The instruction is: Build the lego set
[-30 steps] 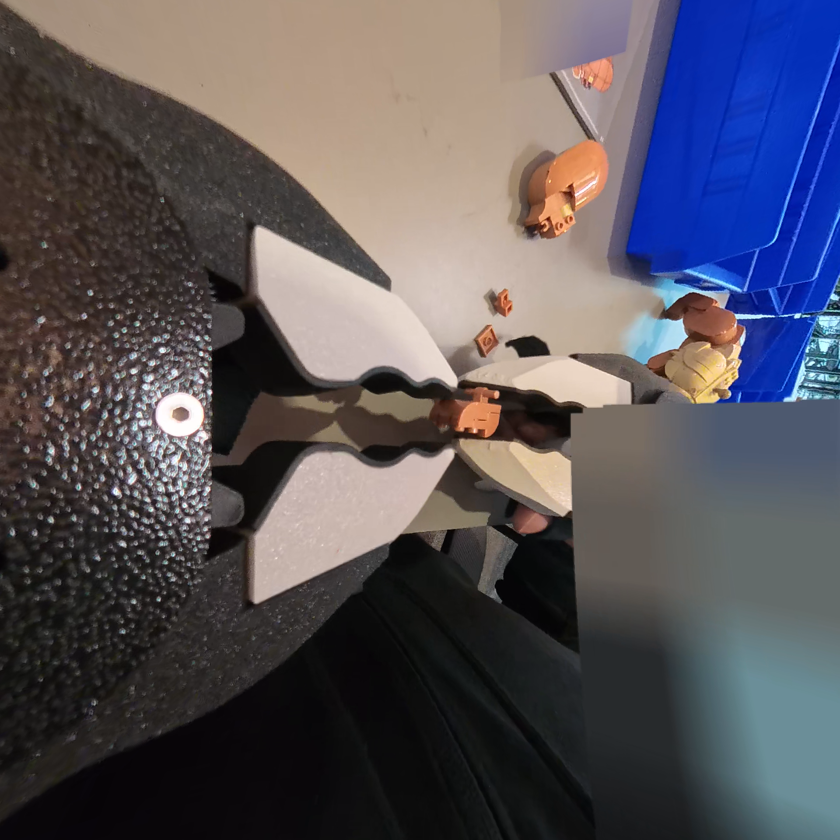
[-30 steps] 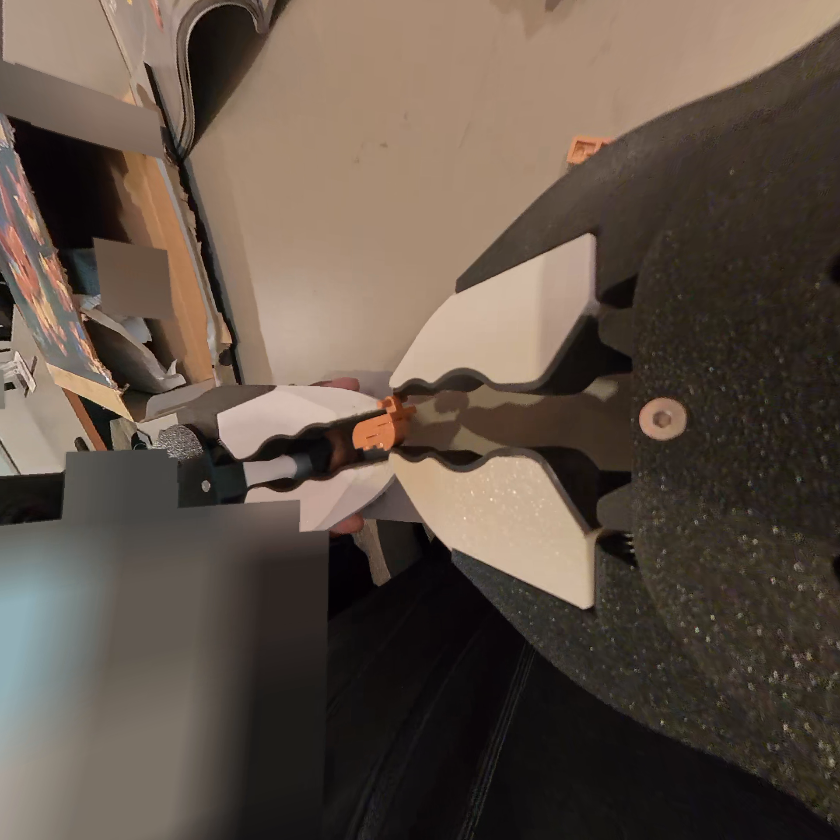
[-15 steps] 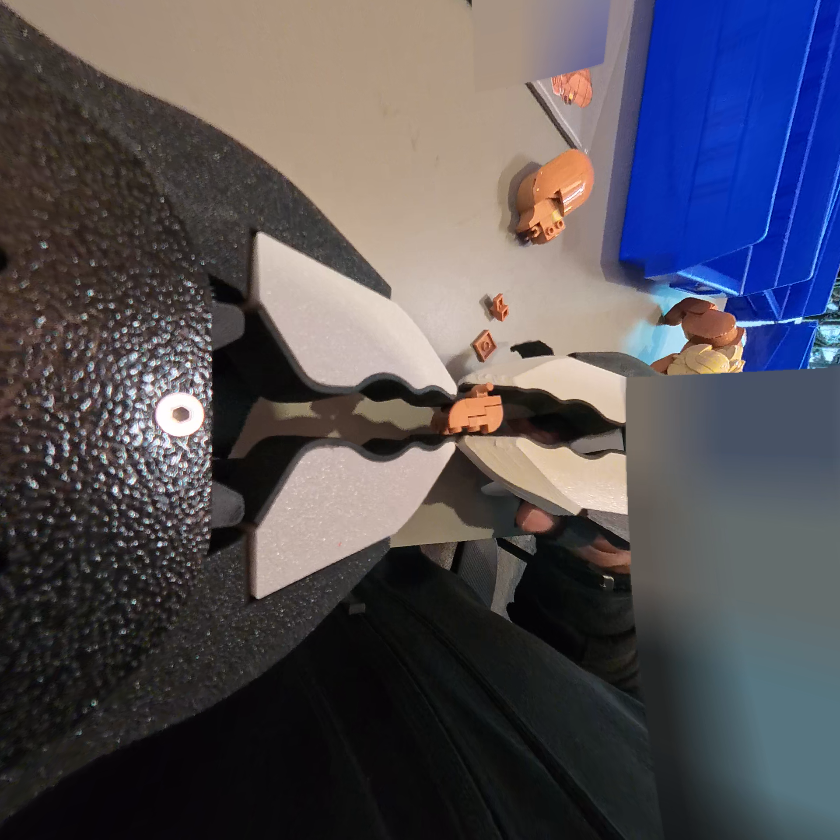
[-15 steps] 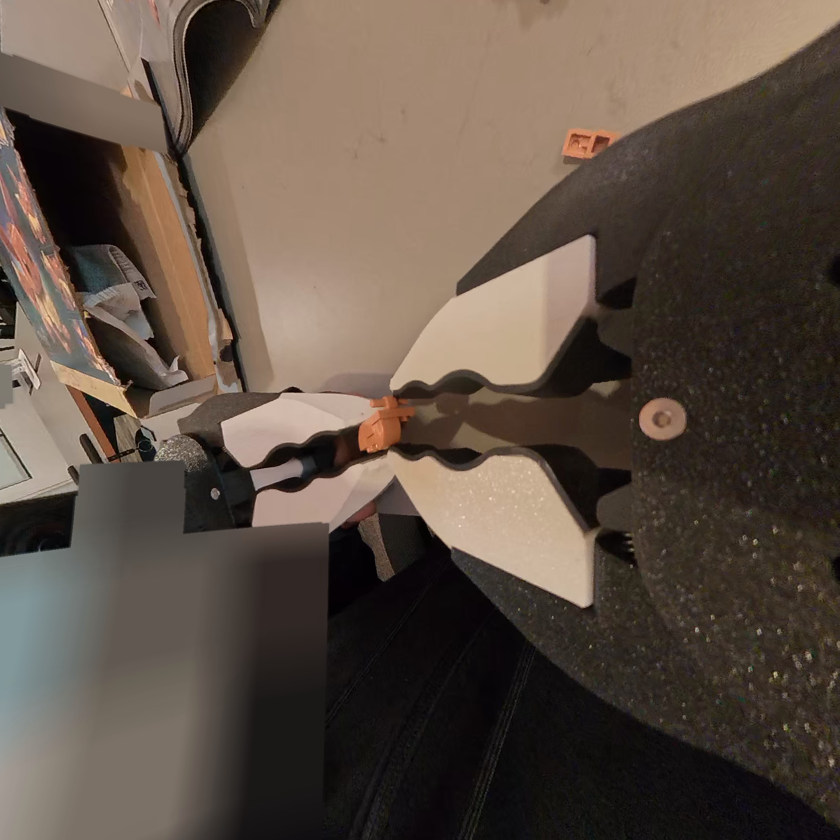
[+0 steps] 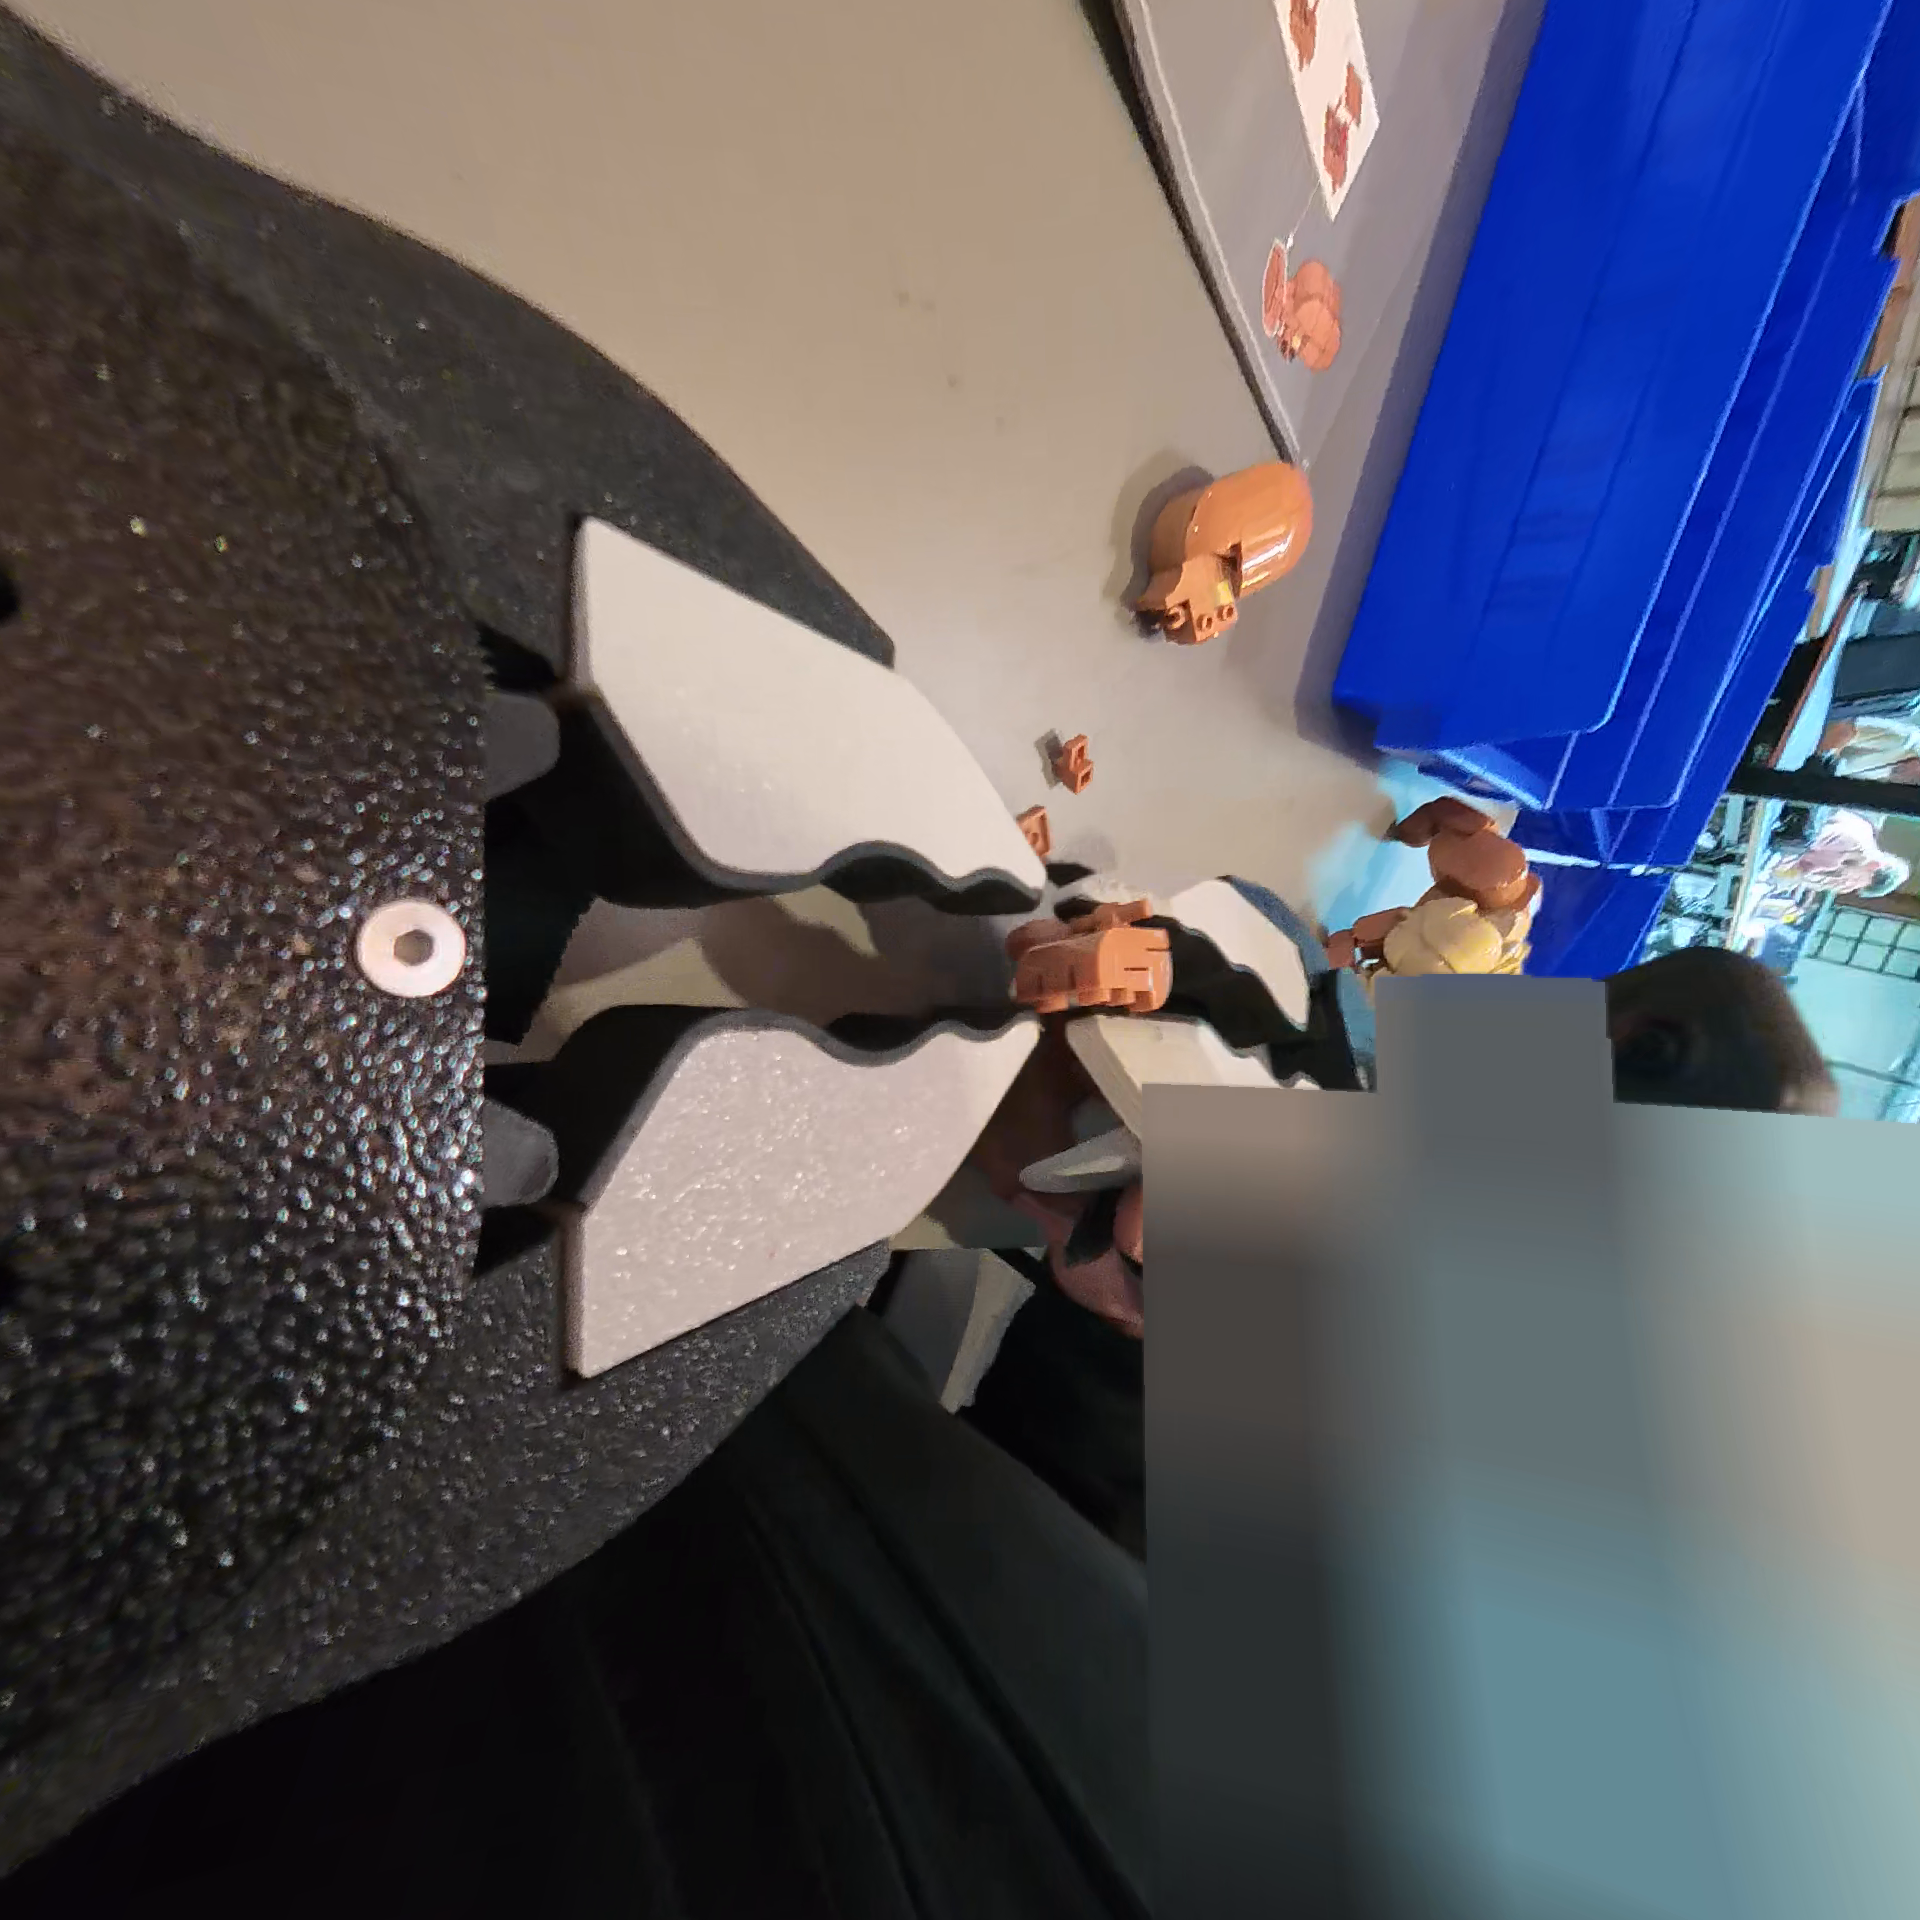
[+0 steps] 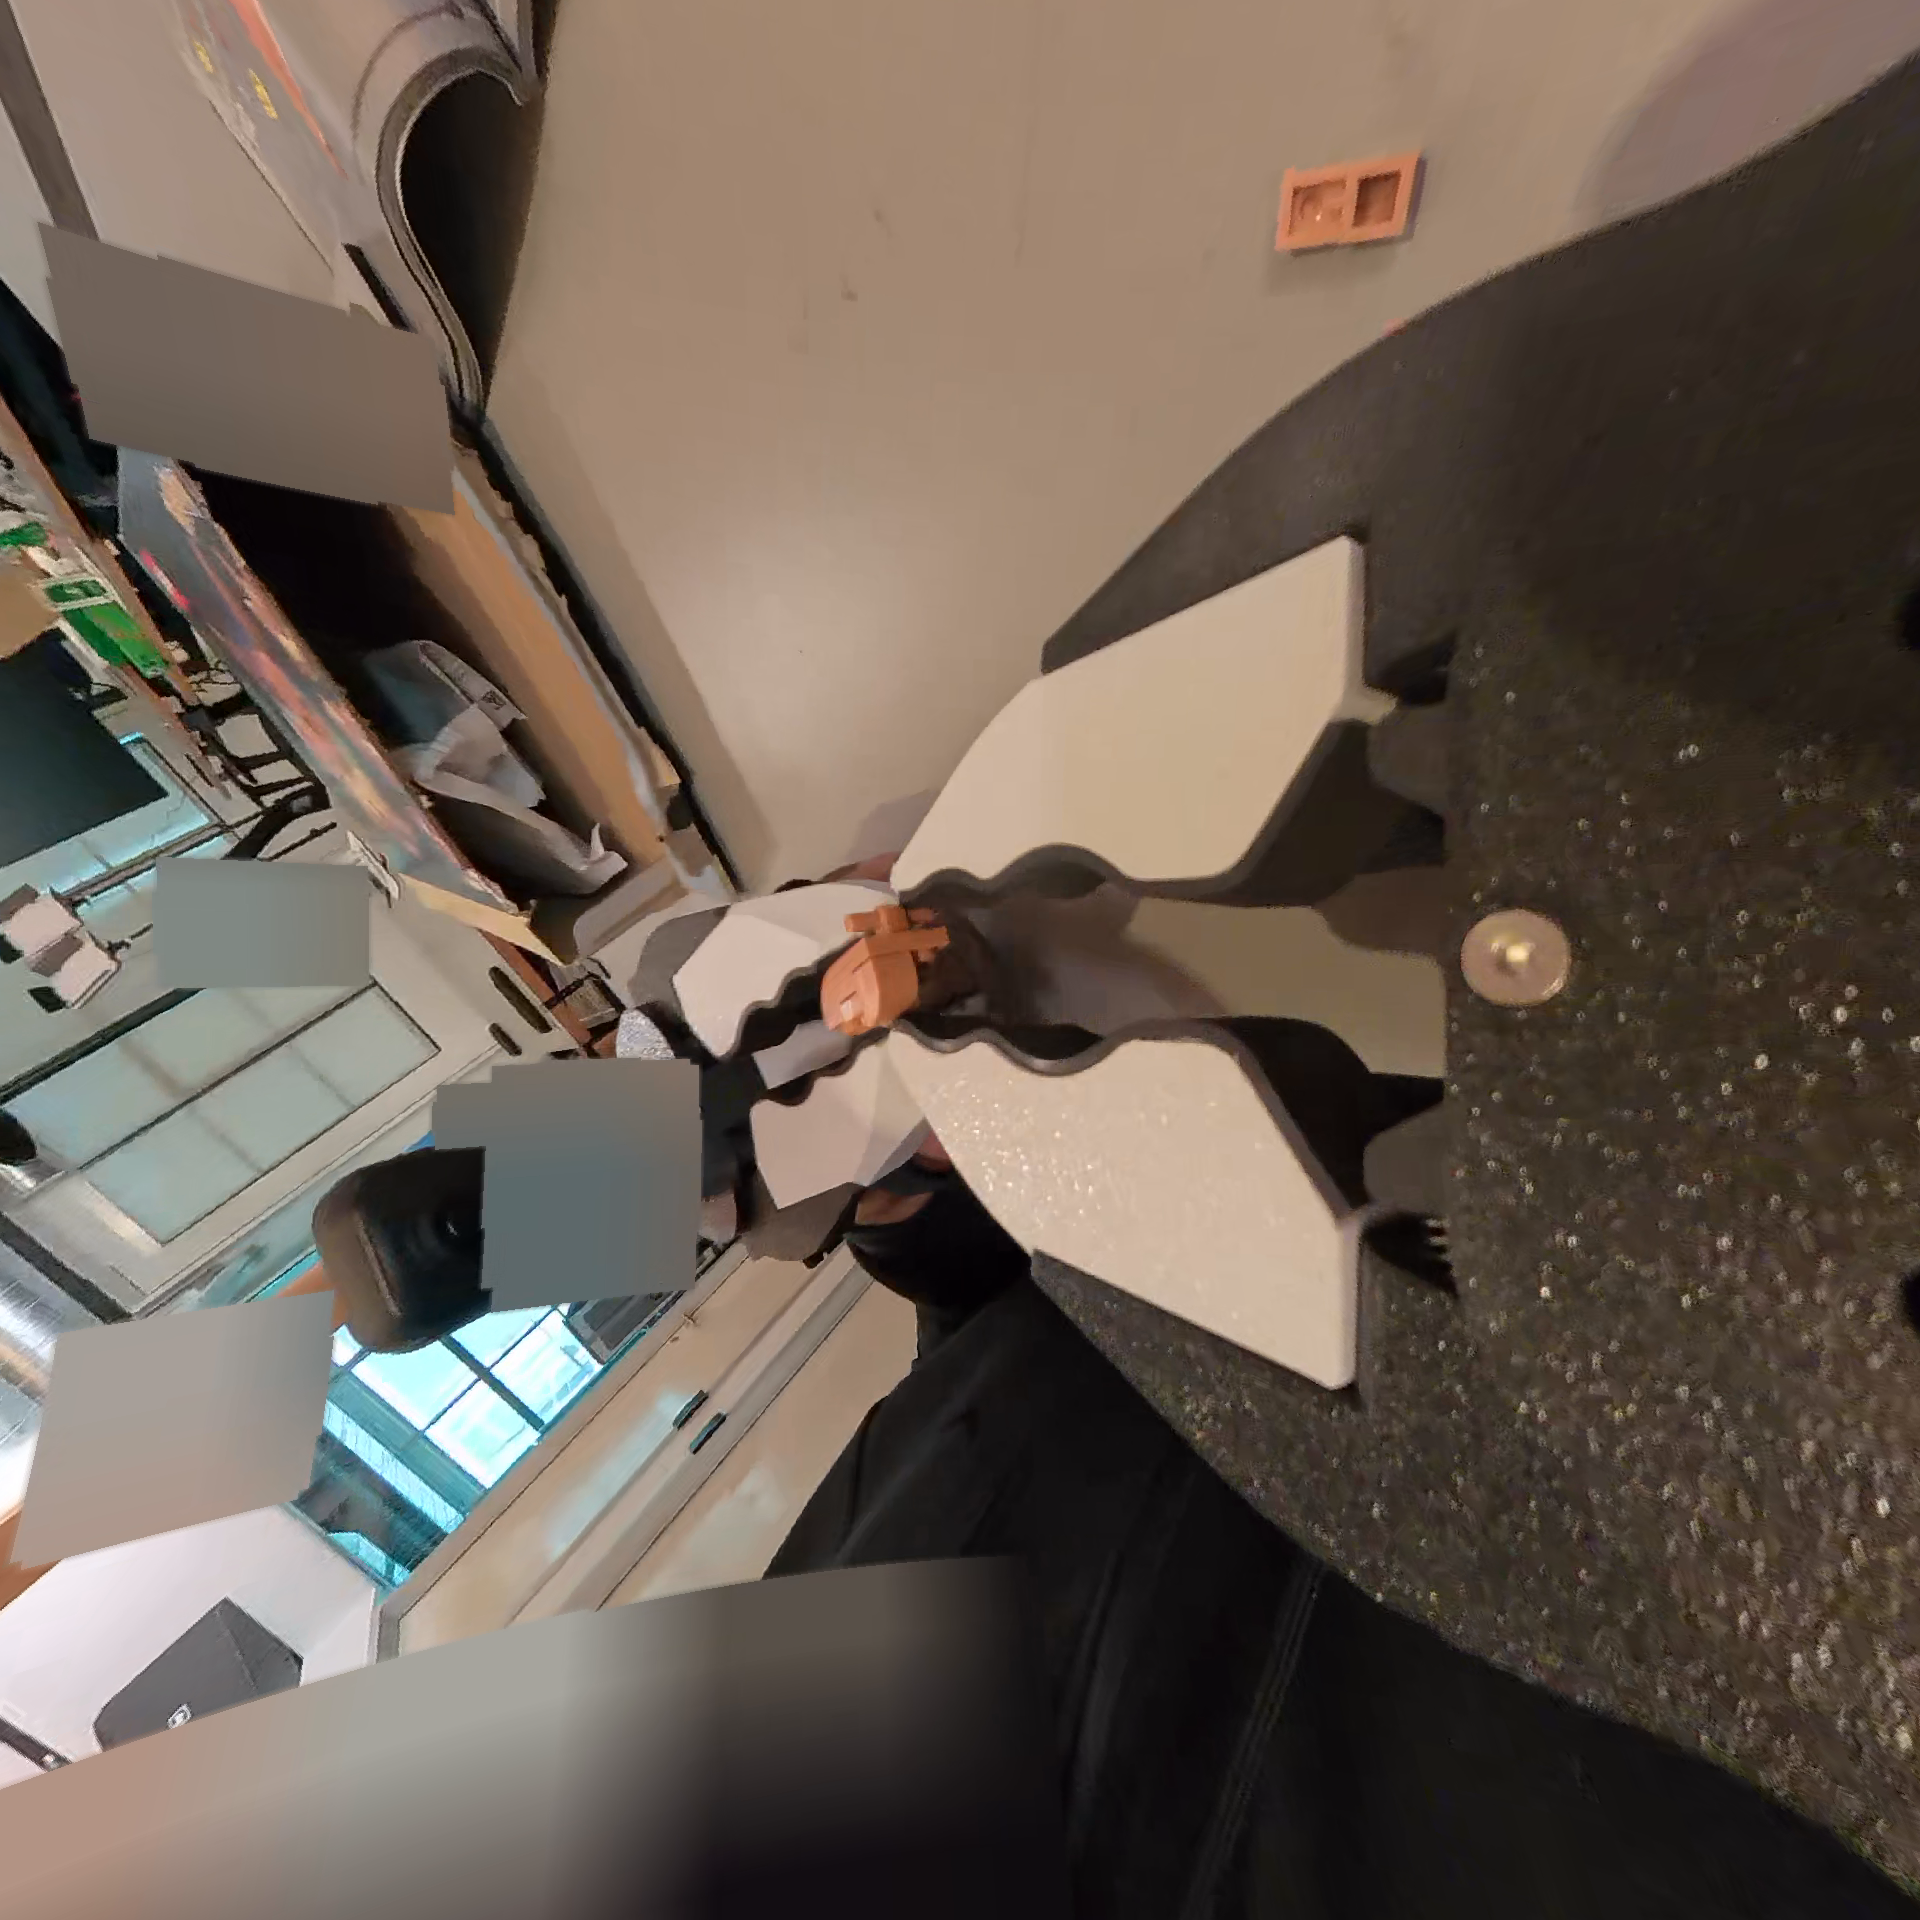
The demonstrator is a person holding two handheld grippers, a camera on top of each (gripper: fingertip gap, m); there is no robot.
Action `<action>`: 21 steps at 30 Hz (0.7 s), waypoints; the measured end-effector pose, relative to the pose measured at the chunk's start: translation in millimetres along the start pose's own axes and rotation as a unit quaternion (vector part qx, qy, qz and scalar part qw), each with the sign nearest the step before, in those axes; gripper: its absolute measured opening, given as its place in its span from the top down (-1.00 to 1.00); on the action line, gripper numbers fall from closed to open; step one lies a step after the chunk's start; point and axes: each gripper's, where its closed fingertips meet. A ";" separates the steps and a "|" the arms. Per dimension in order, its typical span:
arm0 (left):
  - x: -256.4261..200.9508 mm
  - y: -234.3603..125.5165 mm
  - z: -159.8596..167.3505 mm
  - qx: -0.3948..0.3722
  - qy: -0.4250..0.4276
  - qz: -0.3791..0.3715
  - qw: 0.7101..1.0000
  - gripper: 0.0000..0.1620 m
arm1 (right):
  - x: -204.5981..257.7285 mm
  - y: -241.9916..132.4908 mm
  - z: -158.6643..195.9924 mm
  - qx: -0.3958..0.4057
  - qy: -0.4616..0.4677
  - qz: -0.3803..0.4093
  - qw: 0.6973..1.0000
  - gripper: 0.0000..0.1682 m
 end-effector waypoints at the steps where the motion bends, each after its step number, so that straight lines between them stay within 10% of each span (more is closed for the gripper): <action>1: 0.1 -0.3 -2.0 -0.008 0.001 -0.003 1.000 0.81 | -0.3 0.7 -0.1 -0.002 -0.002 0.003 1.000 0.77; 11: -3.7 -0.9 -5.3 -0.020 0.018 -0.011 1.000 0.87 | 3.3 1.5 0.7 -0.005 -0.025 0.005 1.000 0.76; 21: 1.0 -0.5 19.3 0.131 0.115 -0.059 0.983 0.87 | -9.0 -2.2 16.4 0.145 -0.296 0.130 0.935 0.70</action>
Point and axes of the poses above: each gripper's, where its closed fingertips meet, y out along the fingers, z out of its underside, x = y × z across the jaws, and after that the axes turned 6 degrees about y, right-handed
